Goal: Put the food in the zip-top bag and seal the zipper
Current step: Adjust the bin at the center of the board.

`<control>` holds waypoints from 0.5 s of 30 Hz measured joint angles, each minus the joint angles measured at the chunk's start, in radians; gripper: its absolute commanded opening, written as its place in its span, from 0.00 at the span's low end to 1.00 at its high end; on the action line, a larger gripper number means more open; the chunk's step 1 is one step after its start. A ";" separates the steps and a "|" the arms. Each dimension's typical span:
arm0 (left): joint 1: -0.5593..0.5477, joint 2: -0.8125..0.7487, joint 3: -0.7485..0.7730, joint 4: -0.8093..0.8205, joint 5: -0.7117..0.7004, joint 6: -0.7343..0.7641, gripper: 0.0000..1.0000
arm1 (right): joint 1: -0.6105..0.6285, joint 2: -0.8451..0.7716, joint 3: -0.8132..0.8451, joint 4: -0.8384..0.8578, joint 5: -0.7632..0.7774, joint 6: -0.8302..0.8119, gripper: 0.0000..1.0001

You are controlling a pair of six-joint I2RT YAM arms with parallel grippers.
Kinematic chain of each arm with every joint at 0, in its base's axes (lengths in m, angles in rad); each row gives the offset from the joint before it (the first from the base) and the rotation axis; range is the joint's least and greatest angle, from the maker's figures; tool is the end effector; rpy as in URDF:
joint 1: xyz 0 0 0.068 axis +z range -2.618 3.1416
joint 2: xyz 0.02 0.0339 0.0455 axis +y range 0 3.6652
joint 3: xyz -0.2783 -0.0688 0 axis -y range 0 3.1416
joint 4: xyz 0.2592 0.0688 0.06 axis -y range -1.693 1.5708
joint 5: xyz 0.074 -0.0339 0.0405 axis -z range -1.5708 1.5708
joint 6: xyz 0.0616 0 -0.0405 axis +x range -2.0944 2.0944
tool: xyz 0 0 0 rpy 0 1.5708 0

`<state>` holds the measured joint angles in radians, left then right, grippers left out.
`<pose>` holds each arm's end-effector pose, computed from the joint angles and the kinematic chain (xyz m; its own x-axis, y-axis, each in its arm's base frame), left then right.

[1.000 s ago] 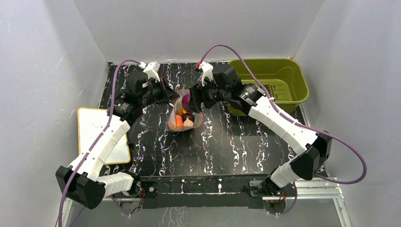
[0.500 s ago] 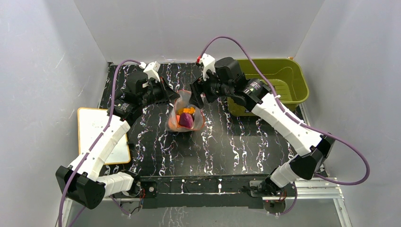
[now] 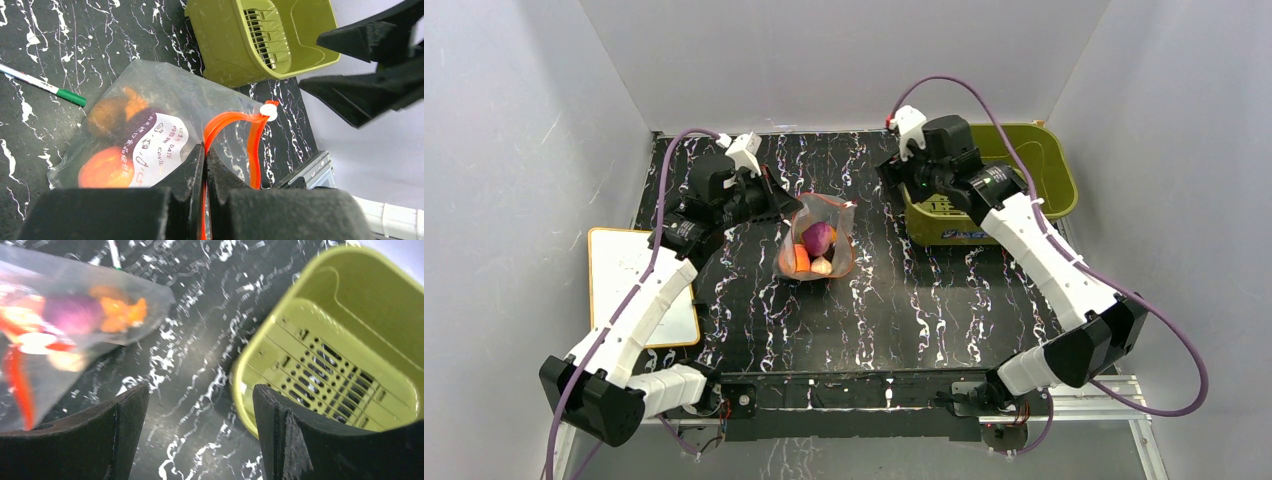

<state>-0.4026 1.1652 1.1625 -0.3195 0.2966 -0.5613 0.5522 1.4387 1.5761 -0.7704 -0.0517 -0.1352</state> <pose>0.2649 -0.1324 0.3864 -0.5819 -0.3055 -0.7537 0.3781 0.7190 -0.5832 0.2888 0.1817 0.4041 -0.4237 -0.4191 -0.8030 -0.6221 0.7790 -0.0784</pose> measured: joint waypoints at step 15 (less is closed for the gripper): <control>0.000 -0.008 0.010 -0.032 0.004 0.014 0.00 | -0.159 0.044 -0.158 -0.042 -0.018 -0.154 0.68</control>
<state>-0.4026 1.1568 1.1728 -0.3519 0.3008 -0.5472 0.3931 1.4830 1.4178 -0.8127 -0.0692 -0.2897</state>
